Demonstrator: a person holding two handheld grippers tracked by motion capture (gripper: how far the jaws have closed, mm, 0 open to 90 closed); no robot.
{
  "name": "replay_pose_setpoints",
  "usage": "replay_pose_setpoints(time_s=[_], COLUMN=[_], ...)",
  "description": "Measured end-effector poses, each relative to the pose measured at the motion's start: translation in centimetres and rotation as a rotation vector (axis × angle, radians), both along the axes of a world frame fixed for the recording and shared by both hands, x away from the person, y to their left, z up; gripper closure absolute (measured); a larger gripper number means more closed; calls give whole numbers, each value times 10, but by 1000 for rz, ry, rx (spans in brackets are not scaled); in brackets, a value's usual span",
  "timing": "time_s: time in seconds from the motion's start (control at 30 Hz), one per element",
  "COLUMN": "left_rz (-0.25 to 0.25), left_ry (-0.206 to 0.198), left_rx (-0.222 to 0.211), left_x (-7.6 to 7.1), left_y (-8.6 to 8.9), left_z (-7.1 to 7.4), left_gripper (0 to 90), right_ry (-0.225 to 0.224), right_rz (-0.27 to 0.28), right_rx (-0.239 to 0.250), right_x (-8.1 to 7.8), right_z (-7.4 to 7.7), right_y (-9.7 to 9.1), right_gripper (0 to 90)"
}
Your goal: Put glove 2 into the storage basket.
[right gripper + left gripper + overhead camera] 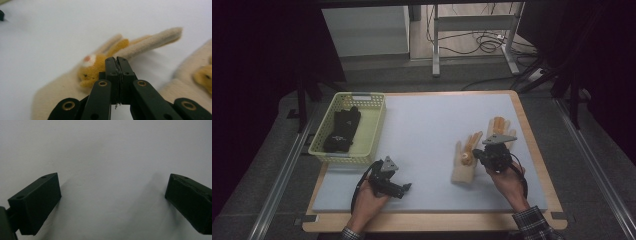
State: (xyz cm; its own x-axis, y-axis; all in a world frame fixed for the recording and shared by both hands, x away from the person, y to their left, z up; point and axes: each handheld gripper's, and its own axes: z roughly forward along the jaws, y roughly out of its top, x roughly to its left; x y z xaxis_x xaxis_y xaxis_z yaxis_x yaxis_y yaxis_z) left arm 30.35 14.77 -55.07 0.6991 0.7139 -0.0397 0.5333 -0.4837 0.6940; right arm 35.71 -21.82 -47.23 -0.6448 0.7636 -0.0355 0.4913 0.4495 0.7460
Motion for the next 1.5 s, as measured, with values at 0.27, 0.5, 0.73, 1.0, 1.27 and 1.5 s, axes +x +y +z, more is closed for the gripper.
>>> replay_pose_setpoints(time_s=[0.27,0.5,0.73,1.0,1.27,1.5], left_rz=[0,-2,1,1,1,1], left_ry=[-2,-2,-3,-1,-1,-1], left_rx=[0,2,0,0,0,0], left_x=[0,0,0,0,0,0], left_y=[0,0,0,0,0,0], left_z=[0,0,0,0,0,0], left_gripper=[5,5,5,5,5,5], right_ry=[15,55,41,90,52,81], right_rz=[91,191,183,54,46,66], right_rx=[12,49,32,29,-36,5], right_x=[-2,4,6,41,34,23], right_z=[17,4,-2,-40,-44,-39], right_y=[53,113,111,91,85,64], right_gripper=[859,689,666,549,856,679])
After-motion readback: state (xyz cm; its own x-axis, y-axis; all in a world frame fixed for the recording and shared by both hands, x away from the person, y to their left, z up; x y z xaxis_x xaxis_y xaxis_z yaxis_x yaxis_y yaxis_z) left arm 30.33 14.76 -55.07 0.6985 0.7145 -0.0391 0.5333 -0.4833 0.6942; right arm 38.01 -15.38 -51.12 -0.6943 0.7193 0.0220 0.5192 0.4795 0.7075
